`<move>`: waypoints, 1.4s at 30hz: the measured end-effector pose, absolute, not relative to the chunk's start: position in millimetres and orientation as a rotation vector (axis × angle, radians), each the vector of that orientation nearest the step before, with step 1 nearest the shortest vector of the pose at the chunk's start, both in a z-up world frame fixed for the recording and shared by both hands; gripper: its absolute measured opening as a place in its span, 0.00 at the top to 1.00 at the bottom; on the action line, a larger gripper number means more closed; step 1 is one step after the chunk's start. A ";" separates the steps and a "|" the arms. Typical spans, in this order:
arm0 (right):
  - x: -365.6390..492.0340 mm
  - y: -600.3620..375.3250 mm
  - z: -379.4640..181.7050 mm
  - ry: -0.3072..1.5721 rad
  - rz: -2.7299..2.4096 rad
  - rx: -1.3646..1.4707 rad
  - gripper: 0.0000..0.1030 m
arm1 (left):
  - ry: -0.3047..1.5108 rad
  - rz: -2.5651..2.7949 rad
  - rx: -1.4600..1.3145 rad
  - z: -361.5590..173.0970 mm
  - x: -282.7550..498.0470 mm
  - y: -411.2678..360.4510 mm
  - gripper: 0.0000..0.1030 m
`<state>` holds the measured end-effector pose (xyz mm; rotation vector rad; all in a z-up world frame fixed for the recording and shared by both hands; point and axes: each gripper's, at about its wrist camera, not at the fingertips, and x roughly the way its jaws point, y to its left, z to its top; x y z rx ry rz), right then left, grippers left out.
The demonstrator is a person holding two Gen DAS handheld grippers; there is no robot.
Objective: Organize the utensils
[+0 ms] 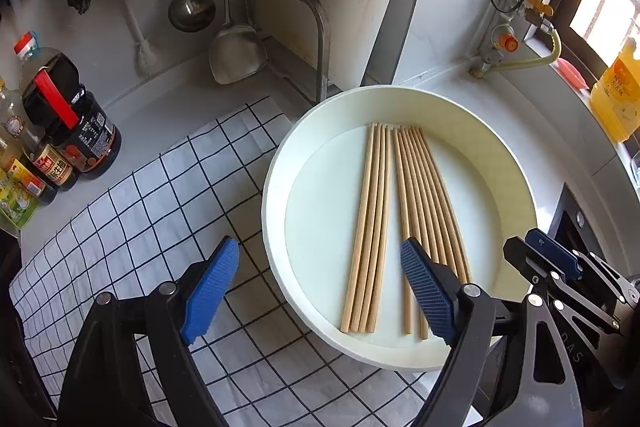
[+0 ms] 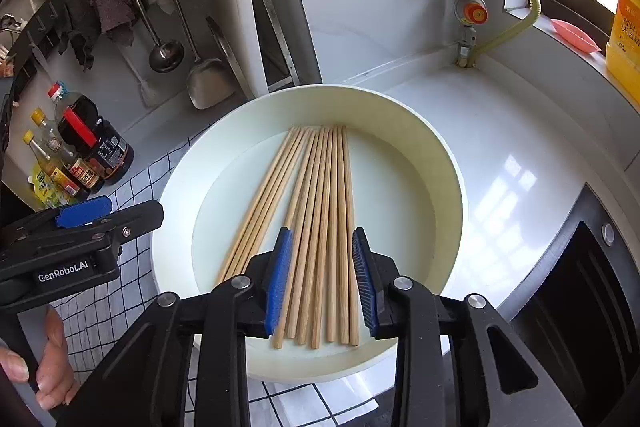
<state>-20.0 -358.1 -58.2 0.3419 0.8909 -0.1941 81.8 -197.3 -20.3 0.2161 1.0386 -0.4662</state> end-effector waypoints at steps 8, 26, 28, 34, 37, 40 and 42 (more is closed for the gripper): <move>-25.6 -352.0 -50.9 0.881 -0.193 0.335 0.67 | 1.021 -0.470 0.216 -13.1 74.0 -193.7 0.21; -30.4 -345.0 -45.8 0.875 -0.191 0.318 0.61 | 1.008 -0.450 0.206 -8.0 67.0 -179.9 0.17; -30.8 -344.6 -45.4 0.873 -0.193 0.317 0.60 | 1.005 -0.451 0.206 -7.1 66.0 -179.1 0.16; -32.4 -344.3 -43.6 0.868 -0.198 0.317 0.58 | 0.986 -0.456 0.202 -2.0 63.0 -177.0 0.16; -33.3 -343.7 -43.2 0.868 -0.196 0.317 0.58 | 0.973 -0.456 0.201 1.5 61.7 -175.7 0.15; -33.4 -342.0 -41.9 0.868 -0.193 0.316 0.58 | 0.962 -0.456 0.193 4.5 60.7 -174.6 0.14; -33.7 -340.8 -40.7 0.866 -0.192 0.313 0.57 | 0.953 -0.449 0.194 6.4 59.8 -174.0 0.14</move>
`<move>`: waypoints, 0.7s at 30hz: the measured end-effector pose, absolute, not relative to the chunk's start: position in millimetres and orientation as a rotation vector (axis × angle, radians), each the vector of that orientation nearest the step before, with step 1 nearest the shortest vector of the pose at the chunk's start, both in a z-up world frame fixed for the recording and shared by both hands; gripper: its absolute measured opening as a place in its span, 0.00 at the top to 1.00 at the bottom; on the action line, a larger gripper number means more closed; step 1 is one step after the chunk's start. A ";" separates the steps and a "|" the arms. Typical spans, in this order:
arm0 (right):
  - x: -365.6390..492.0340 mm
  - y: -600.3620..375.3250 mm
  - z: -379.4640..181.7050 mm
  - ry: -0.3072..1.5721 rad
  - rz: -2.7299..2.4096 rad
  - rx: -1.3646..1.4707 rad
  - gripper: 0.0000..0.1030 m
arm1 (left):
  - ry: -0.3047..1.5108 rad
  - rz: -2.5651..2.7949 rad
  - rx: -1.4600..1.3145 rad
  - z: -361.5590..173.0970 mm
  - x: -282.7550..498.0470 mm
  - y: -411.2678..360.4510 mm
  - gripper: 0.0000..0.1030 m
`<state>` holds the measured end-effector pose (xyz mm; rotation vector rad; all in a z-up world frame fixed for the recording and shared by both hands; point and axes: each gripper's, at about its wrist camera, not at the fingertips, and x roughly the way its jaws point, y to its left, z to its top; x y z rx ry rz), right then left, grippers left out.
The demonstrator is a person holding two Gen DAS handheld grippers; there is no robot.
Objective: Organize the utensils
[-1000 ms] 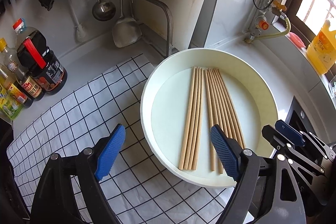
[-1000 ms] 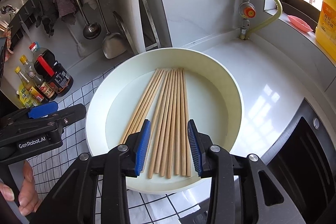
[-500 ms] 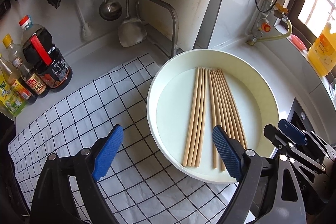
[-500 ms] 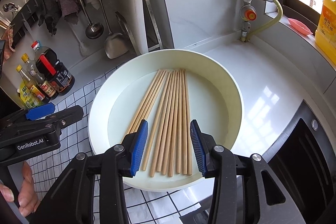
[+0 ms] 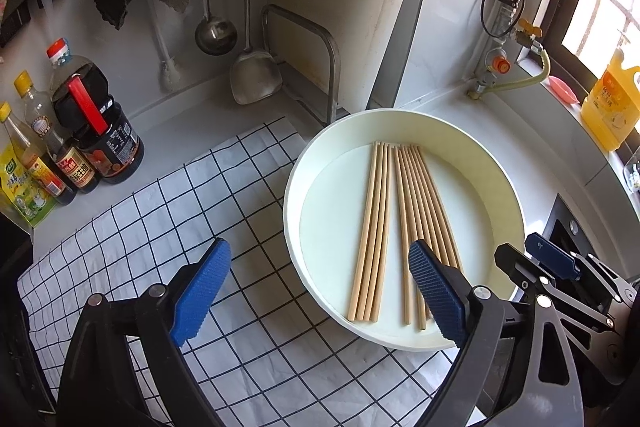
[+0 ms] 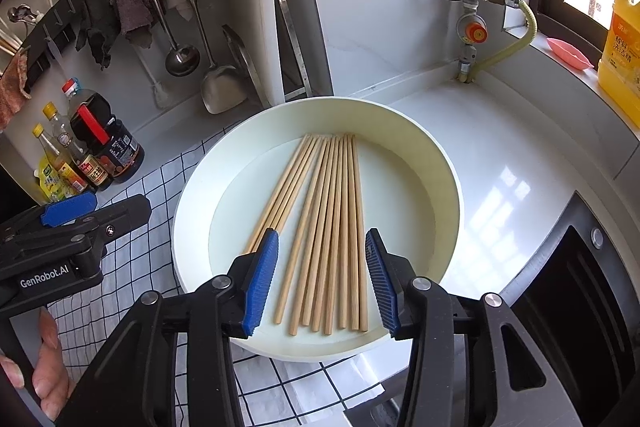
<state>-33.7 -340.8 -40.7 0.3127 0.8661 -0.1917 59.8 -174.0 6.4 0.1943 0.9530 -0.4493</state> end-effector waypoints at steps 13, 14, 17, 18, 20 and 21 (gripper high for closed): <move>-36.5 -338.7 -32.2 0.843 -0.194 0.309 0.55 | 0.910 -0.426 0.182 16.4 57.0 -168.9 0.07; -36.7 -338.5 -31.8 0.841 -0.194 0.309 0.54 | 0.905 -0.426 0.179 18.0 56.8 -168.1 0.07; -37.0 -338.4 -32.0 0.842 -0.193 0.309 0.53 | 0.901 -0.433 0.175 20.6 56.6 -167.9 0.07; -37.0 -338.2 -32.3 0.843 -0.193 0.308 0.53 | 0.899 -0.433 0.177 21.2 55.9 -168.1 0.07; -36.9 -336.7 -32.6 0.845 -0.193 0.306 0.53 | 0.894 -0.426 0.181 22.1 55.0 -167.8 0.07; -36.5 -336.3 -32.6 0.845 -0.192 0.306 0.53 | 0.891 -0.423 0.181 22.7 54.7 -167.5 0.07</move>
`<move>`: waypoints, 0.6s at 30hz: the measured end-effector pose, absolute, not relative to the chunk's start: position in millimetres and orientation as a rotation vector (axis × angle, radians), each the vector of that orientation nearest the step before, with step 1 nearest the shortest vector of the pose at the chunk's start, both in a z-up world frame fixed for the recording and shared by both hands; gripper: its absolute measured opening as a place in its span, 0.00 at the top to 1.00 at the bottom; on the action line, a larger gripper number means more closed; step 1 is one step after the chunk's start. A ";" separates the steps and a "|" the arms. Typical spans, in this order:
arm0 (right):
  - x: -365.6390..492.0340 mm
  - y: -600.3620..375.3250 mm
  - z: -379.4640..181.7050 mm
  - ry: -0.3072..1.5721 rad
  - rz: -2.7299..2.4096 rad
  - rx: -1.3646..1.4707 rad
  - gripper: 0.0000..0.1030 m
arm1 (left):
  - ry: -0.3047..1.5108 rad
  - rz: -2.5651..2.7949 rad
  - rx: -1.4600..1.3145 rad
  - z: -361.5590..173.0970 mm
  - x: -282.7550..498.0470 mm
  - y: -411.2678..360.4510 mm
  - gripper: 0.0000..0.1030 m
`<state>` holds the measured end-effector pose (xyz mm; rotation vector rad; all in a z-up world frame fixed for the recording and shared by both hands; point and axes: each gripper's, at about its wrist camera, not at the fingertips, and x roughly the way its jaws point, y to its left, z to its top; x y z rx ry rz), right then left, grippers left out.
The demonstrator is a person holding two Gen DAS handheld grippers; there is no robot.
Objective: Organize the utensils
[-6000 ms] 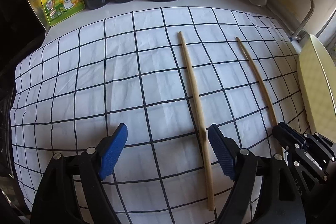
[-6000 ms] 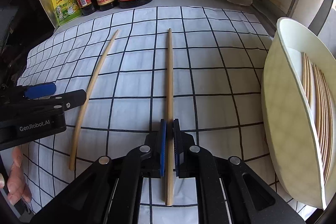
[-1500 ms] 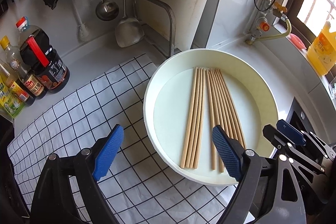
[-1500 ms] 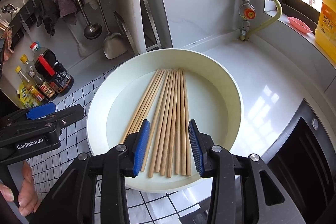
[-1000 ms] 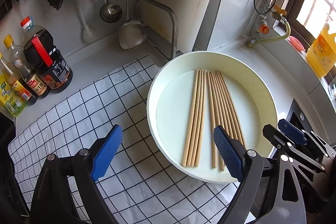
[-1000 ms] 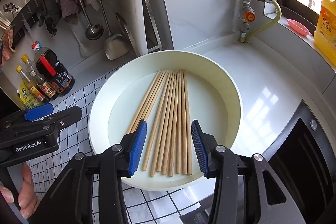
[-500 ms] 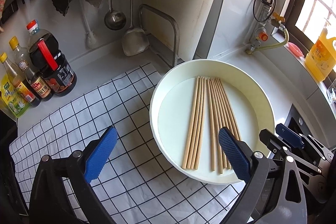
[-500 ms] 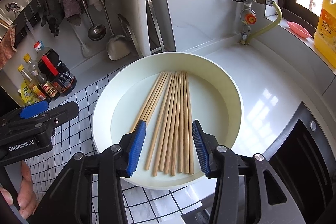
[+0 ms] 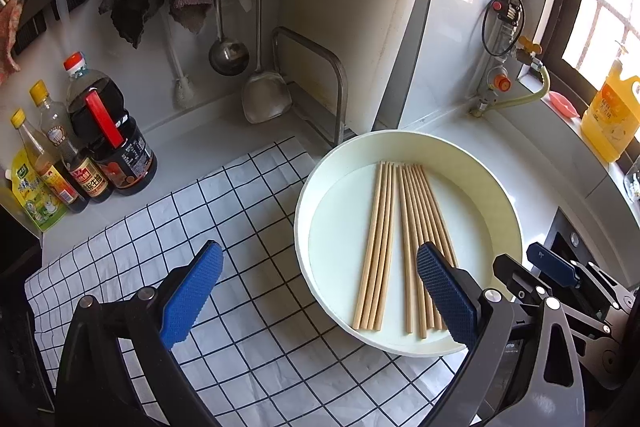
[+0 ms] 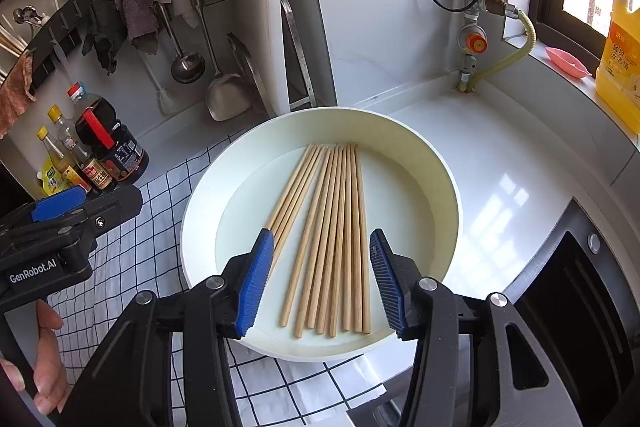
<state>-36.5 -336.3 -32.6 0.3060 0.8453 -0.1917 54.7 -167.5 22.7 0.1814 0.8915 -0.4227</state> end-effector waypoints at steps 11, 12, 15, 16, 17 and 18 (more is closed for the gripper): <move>-35.9 -332.4 -33.2 0.850 -0.189 0.297 0.53 | 0.892 -0.396 0.188 22.8 53.7 -166.5 0.07; -35.8 -331.9 -33.2 0.850 -0.189 0.296 0.53 | 0.892 -0.395 0.188 22.9 53.7 -166.1 0.07; -35.7 -331.0 -33.0 0.850 -0.187 0.295 0.53 | 0.892 -0.393 0.186 23.0 53.5 -165.5 0.07; -35.8 -330.6 -33.0 0.850 -0.188 0.295 0.53 | 0.892 -0.391 0.183 23.1 53.4 -165.5 0.07; -35.9 -330.3 -33.1 0.850 -0.188 0.294 0.53 | 0.893 -0.390 0.181 23.0 53.8 -165.0 0.07; -35.8 -330.2 -33.1 0.851 -0.188 0.294 0.53 | 0.895 -0.392 0.177 23.0 54.0 -164.4 0.07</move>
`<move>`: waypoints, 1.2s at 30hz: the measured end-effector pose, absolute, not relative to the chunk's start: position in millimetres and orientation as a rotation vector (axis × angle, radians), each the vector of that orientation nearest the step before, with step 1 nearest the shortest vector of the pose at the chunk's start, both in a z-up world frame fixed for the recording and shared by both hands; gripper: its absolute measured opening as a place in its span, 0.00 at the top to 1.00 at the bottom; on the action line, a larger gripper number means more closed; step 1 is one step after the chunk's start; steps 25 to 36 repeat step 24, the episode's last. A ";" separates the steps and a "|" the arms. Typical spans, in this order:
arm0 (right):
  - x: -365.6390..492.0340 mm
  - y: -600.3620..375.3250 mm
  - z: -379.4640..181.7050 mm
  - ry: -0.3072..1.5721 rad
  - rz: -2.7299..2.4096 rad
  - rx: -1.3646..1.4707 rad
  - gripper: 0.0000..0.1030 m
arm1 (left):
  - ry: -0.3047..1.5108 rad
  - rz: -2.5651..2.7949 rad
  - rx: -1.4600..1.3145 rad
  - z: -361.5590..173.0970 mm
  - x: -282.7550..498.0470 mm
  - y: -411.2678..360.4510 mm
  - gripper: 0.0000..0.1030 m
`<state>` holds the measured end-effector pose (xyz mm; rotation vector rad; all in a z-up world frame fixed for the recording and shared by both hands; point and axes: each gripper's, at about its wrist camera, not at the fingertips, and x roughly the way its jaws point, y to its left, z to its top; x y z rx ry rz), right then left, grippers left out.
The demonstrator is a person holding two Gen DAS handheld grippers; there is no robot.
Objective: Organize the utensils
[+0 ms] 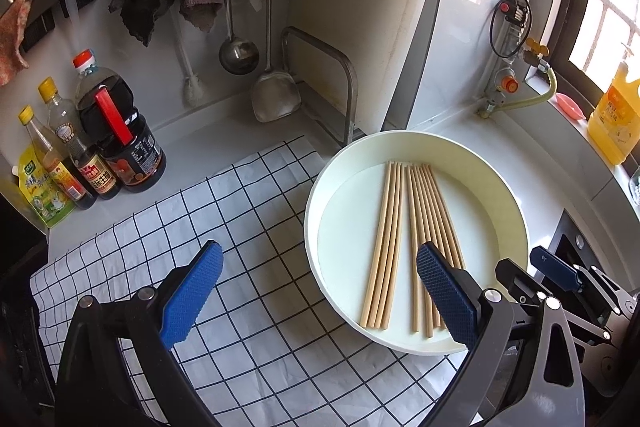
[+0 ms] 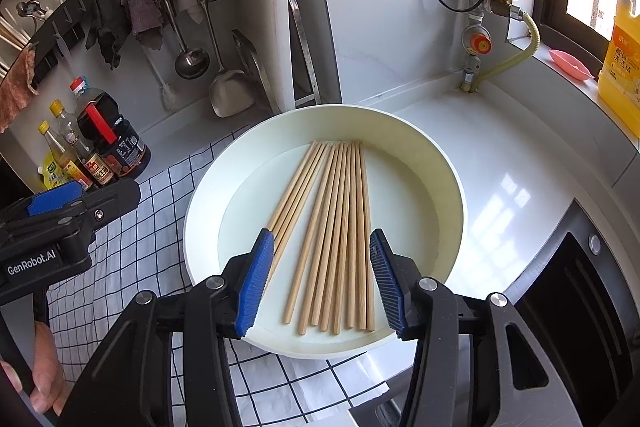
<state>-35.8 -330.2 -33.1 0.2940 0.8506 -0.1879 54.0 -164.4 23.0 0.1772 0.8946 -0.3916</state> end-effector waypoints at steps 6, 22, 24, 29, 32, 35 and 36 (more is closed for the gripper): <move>-35.7 -328.1 -32.4 0.850 -0.184 0.291 0.53 | 0.901 -0.385 0.170 22.4 54.4 -161.9 0.07; -35.3 -323.7 -32.1 0.854 -0.171 0.286 0.53 | 0.941 -0.371 0.145 18.0 56.7 -156.3 0.07; -35.3 -323.0 -32.2 0.854 -0.171 0.287 0.53 | 0.942 -0.366 0.145 17.6 56.6 -155.1 0.07; -35.3 -323.0 -32.2 0.854 -0.171 0.287 0.53 | 0.942 -0.366 0.145 17.6 56.6 -155.1 0.07; -35.3 -323.0 -32.2 0.854 -0.171 0.287 0.53 | 0.942 -0.366 0.145 17.6 56.6 -155.1 0.07; -35.3 -323.0 -32.2 0.854 -0.171 0.287 0.53 | 0.942 -0.366 0.145 17.6 56.6 -155.1 0.07; -35.3 -323.0 -32.2 0.854 -0.171 0.287 0.53 | 0.942 -0.366 0.145 17.6 56.6 -155.1 0.07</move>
